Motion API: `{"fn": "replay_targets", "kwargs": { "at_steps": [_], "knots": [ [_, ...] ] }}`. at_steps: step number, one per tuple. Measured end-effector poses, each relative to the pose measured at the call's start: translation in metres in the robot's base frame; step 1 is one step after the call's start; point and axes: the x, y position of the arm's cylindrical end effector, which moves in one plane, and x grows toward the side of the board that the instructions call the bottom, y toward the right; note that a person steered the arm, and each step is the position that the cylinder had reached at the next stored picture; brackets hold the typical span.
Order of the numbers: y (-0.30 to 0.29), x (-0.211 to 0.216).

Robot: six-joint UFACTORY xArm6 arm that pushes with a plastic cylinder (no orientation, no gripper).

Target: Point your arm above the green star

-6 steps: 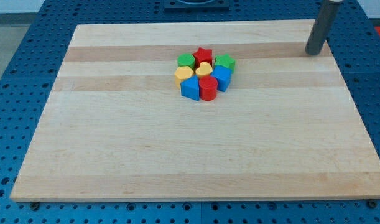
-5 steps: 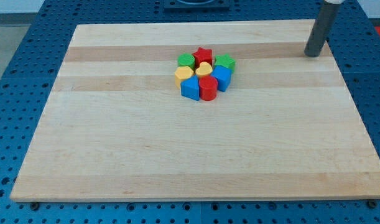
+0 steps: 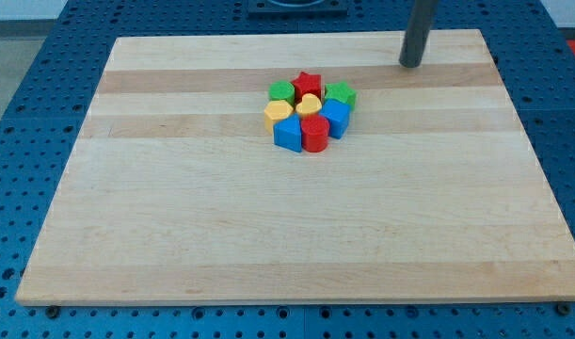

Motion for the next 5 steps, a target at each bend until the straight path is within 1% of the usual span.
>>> {"fn": "replay_targets", "kwargs": {
  "at_steps": [1,3,4,5],
  "knots": [
    [-0.024,-0.013],
    [-0.086,-0.016],
    [-0.091,-0.007],
    [-0.091,0.021]
  ]
}}
